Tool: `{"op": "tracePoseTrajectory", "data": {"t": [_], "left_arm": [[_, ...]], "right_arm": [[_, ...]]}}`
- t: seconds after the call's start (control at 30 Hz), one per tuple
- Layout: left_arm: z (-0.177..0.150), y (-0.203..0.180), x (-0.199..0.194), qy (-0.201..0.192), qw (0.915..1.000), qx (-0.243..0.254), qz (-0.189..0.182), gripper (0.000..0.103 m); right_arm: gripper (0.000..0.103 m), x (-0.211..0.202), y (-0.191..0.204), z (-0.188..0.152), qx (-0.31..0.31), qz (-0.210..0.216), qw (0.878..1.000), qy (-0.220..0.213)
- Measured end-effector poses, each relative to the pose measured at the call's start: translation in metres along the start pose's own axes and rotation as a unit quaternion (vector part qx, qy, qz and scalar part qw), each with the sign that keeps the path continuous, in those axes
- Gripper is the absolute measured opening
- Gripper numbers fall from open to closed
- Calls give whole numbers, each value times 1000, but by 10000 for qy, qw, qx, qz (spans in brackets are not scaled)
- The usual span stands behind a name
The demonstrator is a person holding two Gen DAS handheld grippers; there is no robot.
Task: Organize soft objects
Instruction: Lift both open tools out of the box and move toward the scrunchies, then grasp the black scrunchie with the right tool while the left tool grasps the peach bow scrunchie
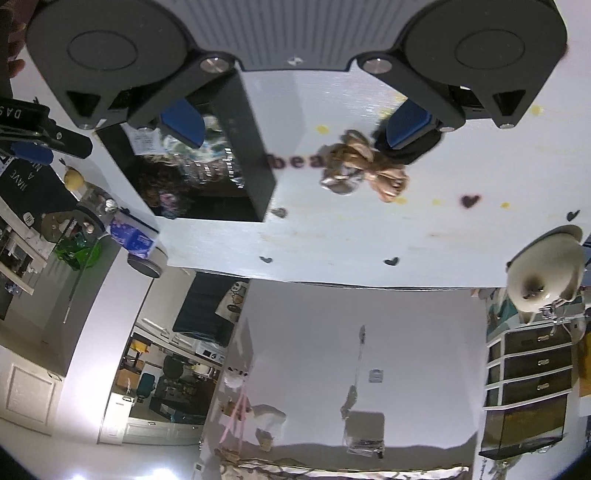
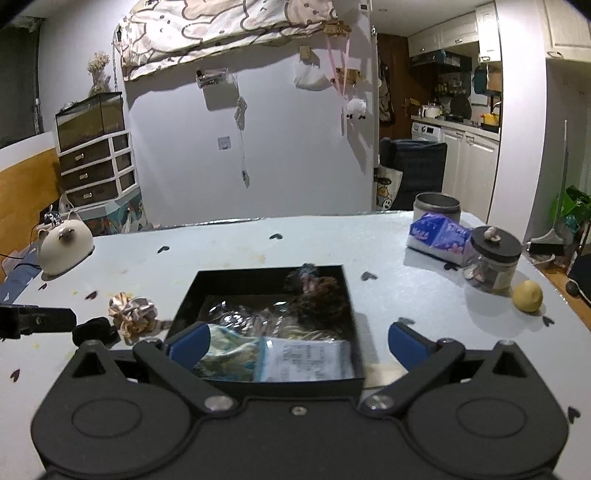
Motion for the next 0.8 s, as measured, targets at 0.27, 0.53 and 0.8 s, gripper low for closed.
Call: {"op": "tracePoseTrajectory", "data": {"t": [0.27,0.53,0.8], "left_arm": [[6,52,-7,-39,9999,119,86,103],[27,98,-3,-80,9995,312,-76,103],[56,120,32,136,9935,822,-781,103]], "right_arm": [[103,11,53,-6,19,214,9996,156],[103,23,106,-1,-4,408,9991,79],[103,45,153,-1,-132,275,9995,65]]}}
Point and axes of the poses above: each gripper's, at about its wrist camera, not at the fingertips, and x roughly the way its jaws point, y to its left, z to its top, the point moved 7 cm from there along x, roughly the way its jaws point
